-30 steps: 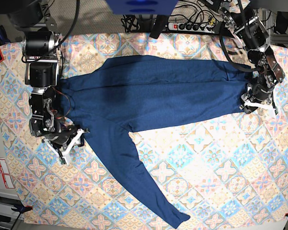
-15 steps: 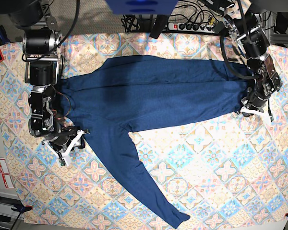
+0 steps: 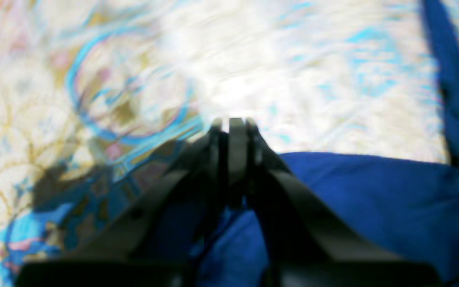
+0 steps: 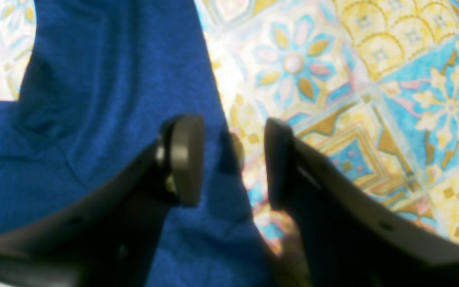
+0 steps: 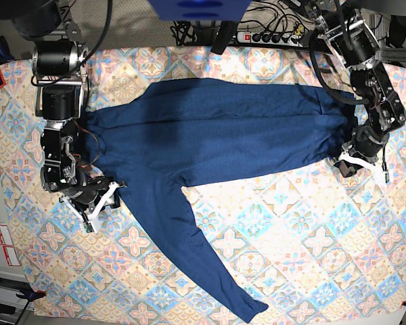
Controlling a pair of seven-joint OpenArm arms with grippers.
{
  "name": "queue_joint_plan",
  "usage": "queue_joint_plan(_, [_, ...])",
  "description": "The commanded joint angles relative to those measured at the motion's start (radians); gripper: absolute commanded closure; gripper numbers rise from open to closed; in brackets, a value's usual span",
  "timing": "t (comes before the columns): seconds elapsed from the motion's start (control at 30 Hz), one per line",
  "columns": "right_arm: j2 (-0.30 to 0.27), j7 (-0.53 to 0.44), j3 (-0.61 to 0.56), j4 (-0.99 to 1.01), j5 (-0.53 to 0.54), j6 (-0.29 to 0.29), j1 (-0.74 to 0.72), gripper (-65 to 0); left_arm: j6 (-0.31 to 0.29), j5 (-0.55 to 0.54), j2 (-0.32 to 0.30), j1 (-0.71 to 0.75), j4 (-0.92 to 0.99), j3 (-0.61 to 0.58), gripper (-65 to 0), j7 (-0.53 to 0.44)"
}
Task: Fold the T-shirt properly
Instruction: 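Grasp the shirt body with both grippers and adjust the fold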
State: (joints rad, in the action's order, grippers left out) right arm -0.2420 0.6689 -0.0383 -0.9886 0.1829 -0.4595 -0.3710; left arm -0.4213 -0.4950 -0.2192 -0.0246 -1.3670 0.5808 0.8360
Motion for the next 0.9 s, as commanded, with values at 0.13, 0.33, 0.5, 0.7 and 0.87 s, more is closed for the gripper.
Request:
queue_joint_plan(0.13, [-0.012, -0.022, 0.005, -0.017, 0.01, 0.001, -0.03, -24.1, -0.012, -0.127, -0.016, 0.078, -0.219, 0.003, 0.0, 0.079])
queue_joint_plan(0.33, [-0.012, -0.024, 0.005, -0.017, 0.01, 0.001, -0.03, -24.1, -0.012, -0.242, -0.019, 0.191, -0.369, 0.003, 0.0, 0.194])
queue_joint_plan(0.5, [-0.012, -0.024, 0.005, -0.017, 0.01, 0.001, -0.03, -24.1, -0.012, -0.291, -0.065, 0.257, -0.386, 0.003, 0.0, 0.22])
queue_joint_plan(0.7, [-0.013, -0.024, 0.005, -0.017, 0.01, 0.001, -0.03, -24.1, -0.012, -0.299, -0.13, 0.308, -0.346, 0.003, 0.0, 0.219])
queue_joint_plan(0.87, [-0.013, -0.024, 0.005, -0.017, 0.01, 0.001, -0.03, -24.1, -0.012, -0.291, -0.181, 0.288, -0.185, 0.003, 0.0, 0.208])
